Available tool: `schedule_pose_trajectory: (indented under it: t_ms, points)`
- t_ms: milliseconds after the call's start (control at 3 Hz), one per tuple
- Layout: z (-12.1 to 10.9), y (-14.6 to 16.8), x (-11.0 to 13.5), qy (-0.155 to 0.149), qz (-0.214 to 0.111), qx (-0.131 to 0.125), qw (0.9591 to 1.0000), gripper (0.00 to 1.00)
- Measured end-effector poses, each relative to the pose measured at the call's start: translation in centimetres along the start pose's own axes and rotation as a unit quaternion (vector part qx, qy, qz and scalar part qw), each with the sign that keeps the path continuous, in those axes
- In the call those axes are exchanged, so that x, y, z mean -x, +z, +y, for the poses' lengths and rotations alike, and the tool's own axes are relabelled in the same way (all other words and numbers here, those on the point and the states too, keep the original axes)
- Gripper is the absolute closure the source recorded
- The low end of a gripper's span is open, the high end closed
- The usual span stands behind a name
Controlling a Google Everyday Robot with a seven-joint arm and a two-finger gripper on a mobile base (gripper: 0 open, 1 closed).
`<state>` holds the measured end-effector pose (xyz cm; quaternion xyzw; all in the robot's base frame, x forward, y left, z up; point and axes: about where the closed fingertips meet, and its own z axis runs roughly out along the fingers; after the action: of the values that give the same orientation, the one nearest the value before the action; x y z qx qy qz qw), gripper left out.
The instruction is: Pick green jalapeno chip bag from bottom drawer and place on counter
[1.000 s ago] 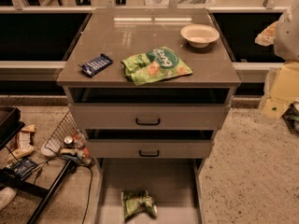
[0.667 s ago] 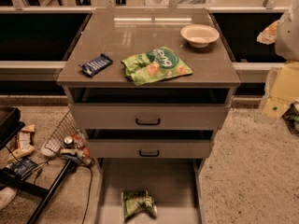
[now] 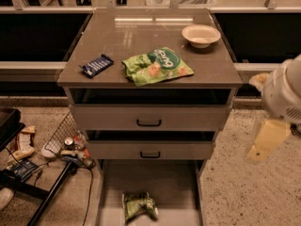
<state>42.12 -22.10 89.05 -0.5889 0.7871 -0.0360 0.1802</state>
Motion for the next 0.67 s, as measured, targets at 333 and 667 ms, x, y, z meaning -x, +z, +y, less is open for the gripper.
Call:
schedule_pose_trajectory:
  t_ms: [333, 667]
  points:
    - [3.1, 7.2, -1.8, 0.017, 0.001, 0.006, 0.9998, 0.0]
    - [5.3, 15.4, -3.4, 0.078, -0.029, 0.02, 0.9963, 0.0]
